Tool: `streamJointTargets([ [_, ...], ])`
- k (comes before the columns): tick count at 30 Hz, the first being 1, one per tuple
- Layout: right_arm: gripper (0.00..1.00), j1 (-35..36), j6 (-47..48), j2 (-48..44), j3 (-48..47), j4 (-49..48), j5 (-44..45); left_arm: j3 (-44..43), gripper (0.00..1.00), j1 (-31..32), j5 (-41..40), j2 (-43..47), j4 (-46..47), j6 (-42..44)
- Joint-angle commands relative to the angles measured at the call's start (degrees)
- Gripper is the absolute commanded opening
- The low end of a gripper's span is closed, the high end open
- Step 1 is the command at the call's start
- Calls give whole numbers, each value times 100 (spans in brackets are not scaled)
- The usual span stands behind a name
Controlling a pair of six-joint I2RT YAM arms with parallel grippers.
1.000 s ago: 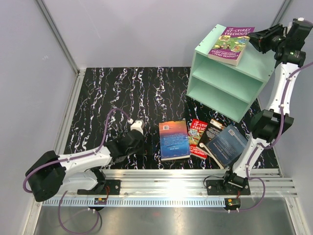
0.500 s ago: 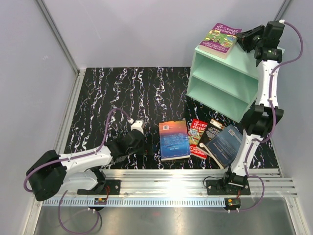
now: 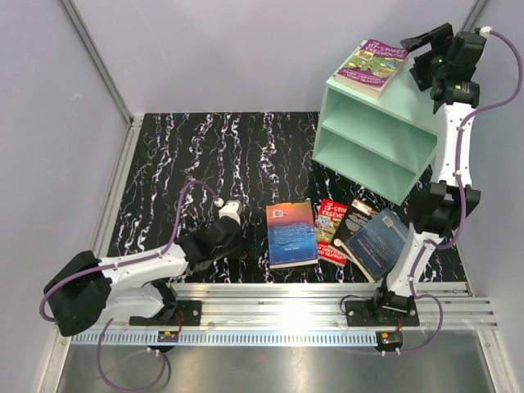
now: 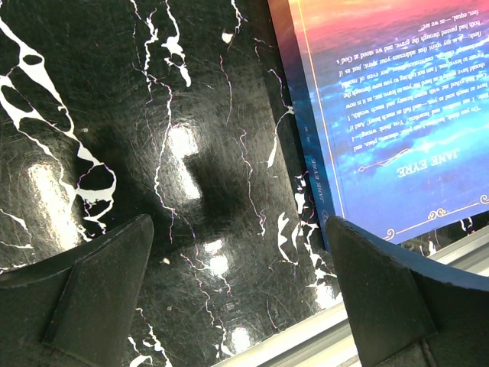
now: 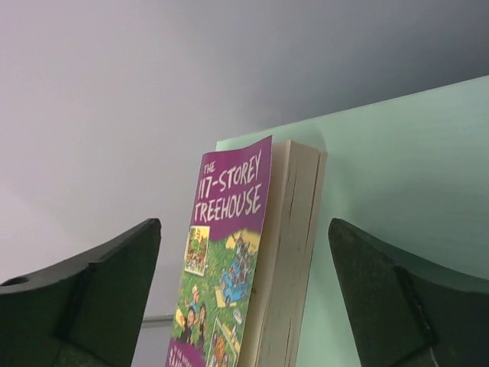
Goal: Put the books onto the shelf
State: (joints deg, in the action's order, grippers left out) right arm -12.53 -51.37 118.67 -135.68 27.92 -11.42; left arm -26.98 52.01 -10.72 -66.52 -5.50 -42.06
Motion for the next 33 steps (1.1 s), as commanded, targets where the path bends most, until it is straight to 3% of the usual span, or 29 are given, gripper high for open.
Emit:
streamJointTargets([
  [1, 100, -118, 207, -152, -72, 327, 79, -176, 99, 29, -35, -10, 207, -4],
  [7, 100, -205, 583, -221, -460, 933, 280, -185, 99, 29, -53, -19, 189, -4],
  [11, 100, -171, 1006, -1306, 144, 1006, 605, -193, 99, 20, -53, -28, 181, -4],
  [20, 100, 636, 1736, -4689, 3079, 732, 773, -299, 99, 20, -97, -159, 119, -47],
  [23, 100, 1128, 1579, -5859, 4912, 416, 475, -386, 99, 20, -211, -238, 14, -126],
  [26, 100, 1534, 1306, -6661, 6153, 249, -7, -553, 99, 29, -334, -335, -188, -153],
  [29, 99, 2026, 1069, -6944, 7348, 65, -465, -834, 99, 20, -422, -458, -347, -101],
  [33, 98, 2913, 1208, -6586, 8212, 73, -275, -1186, 99, 20, -448, -677, -285, 40],
])
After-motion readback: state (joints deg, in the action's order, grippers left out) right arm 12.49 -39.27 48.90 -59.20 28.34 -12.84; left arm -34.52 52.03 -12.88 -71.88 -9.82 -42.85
